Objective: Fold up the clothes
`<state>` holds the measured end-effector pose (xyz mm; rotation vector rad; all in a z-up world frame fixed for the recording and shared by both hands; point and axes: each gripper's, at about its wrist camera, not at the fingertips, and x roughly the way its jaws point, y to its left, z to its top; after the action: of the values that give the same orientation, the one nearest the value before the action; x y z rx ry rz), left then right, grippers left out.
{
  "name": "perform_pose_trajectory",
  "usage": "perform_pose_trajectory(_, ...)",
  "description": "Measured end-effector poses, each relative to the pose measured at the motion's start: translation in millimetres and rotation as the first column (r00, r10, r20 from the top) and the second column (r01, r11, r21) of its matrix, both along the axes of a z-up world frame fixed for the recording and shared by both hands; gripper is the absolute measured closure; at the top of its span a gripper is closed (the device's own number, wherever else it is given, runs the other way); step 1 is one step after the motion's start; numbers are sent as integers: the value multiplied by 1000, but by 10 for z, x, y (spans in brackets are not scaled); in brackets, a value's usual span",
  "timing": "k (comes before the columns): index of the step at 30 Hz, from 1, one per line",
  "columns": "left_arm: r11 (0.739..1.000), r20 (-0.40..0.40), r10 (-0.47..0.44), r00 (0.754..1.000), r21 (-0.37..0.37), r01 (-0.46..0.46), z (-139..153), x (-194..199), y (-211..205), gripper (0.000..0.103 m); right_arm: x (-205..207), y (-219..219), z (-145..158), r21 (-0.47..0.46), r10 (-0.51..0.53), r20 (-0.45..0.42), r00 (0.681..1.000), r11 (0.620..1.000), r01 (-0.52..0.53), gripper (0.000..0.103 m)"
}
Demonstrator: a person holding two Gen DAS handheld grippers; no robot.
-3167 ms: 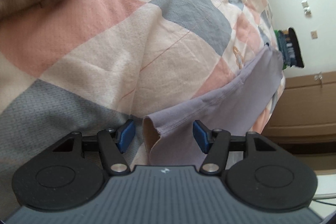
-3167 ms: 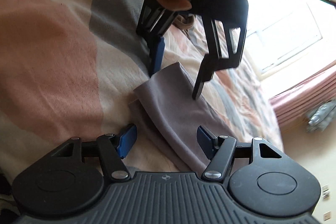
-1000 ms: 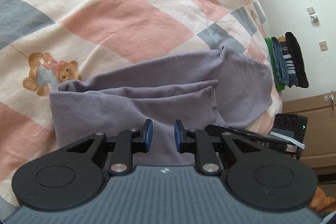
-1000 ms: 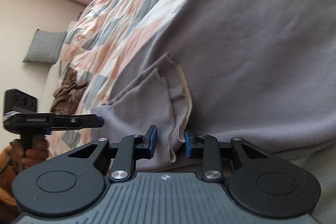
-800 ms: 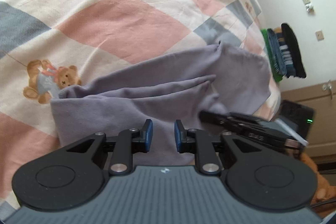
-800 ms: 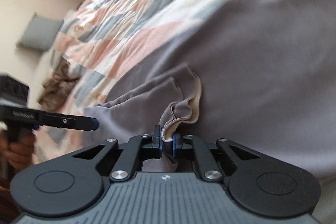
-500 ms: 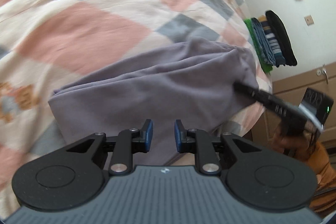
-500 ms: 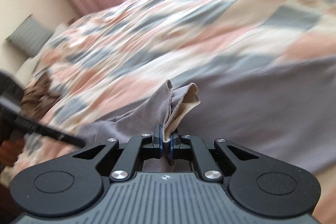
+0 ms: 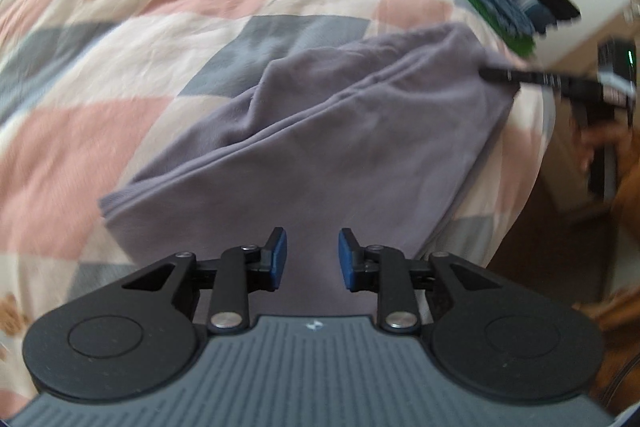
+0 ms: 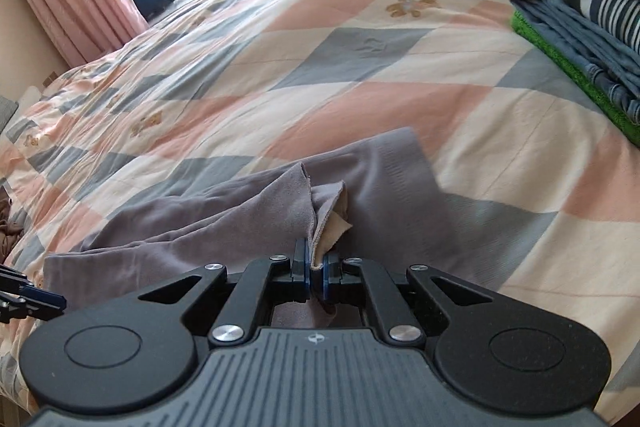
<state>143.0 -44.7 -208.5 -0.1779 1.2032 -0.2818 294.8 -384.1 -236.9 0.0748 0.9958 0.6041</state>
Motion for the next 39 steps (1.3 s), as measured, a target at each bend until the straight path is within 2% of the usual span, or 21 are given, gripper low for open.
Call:
perform_pose_trajectory(5, 988, 4, -101, 995, 121, 100, 42, 1, -59, 74, 75, -120, 88, 18, -24, 61, 998, 1000, 23, 99)
perform_pose_trajectory(9, 981, -15, -121, 993, 153, 122, -31, 26, -96, 74, -15, -214, 294, 54, -24, 178, 984, 998, 15, 99)
perform_pose_trajectory(11, 981, -31, -119, 992, 153, 122, -110, 46, -116, 74, -62, -235, 342, 41, -27, 205, 978, 999, 19, 99)
perform_pose_trajectory(13, 980, -43, -119, 992, 154, 124, -185, 73, -144, 73, -10, -250, 194, -14, -36, 147, 989, 999, 38, 99)
perform_pose_trajectory(14, 980, -47, -121, 992, 155, 127, -213, 86, -160, 73, 54, -272, 57, -35, -54, 85, 995, 998, 57, 99)
perform_pose_trajectory(17, 977, -51, -135, 990, 157, 141, -235, 109, -184, 72, 210, -370, -299, -12, -111, -31, 993, 994, 110, 99)
perform_pose_trajectory(20, 975, -58, -148, 987, 158, 156, -220, 109, -171, 72, 272, -342, -302, -8, -120, -28, 992, 993, 120, 98)
perform_pose_trajectory(22, 973, -54, -158, 986, 163, 165, -177, 117, -173, 72, 262, -341, -250, -64, -167, 9, 986, 984, 167, 89)
perform_pose_trajectory(24, 973, -22, -171, 985, 152, 173, -102, 132, -164, 73, 234, -337, -172, -124, -219, 67, 973, 966, 226, 75)
perform_pose_trajectory(26, 974, 16, -182, 983, 141, 178, -50, 172, -151, 80, 144, -302, -44, -108, -230, 136, 964, 963, 246, 77)
perform_pose_trajectory(27, 973, 28, -189, 982, 143, 183, -48, 204, -148, 86, 98, -263, 3, -76, -216, 153, 964, 970, 229, 77)
perform_pose_trajectory(29, 967, 37, -204, 978, 162, 195, -91, 281, -139, 89, 46, -90, 24, -48, -142, 162, 977, 987, 151, 77)
perform_pose_trajectory(32, 965, 53, -213, 976, 164, 202, -227, 404, -58, 93, 136, 154, -177, -86, -77, 138, 987, 992, 90, 78)
perform_pose_trajectory(33, 968, 45, -204, 978, 156, 195, -292, 451, -6, 98, 192, 172, -273, -99, -87, 135, 987, 990, 101, 80)
perform_pose_trajectory(35, 978, 42, -169, 985, 130, 162, -344, 507, 115, 100, 293, 121, -418, -111, -138, 146, 979, 982, 155, 87)
perform_pose_trajectory(36, 983, 54, -152, 987, 116, 145, -318, 501, 167, 100, 330, 76, -443, -121, -180, 154, 971, 972, 200, 72)
perform_pose_trajectory(37, 986, 70, -132, 989, 114, 123, -273, 474, 212, 100, 355, 21, -431, -128, -229, 155, 961, 960, 249, 62)
perform_pose_trajectory(38, 988, 86, -110, 990, 117, 100, -225, 440, 254, 100, 345, -43, -397, -127, -270, 158, 950, 948, 290, 60)
perform_pose_trajectory(39, 991, 93, -88, 992, 111, 78, -180, 401, 297, 100, 305, -88, -344, -132, -296, 170, 940, 938, 319, 63)
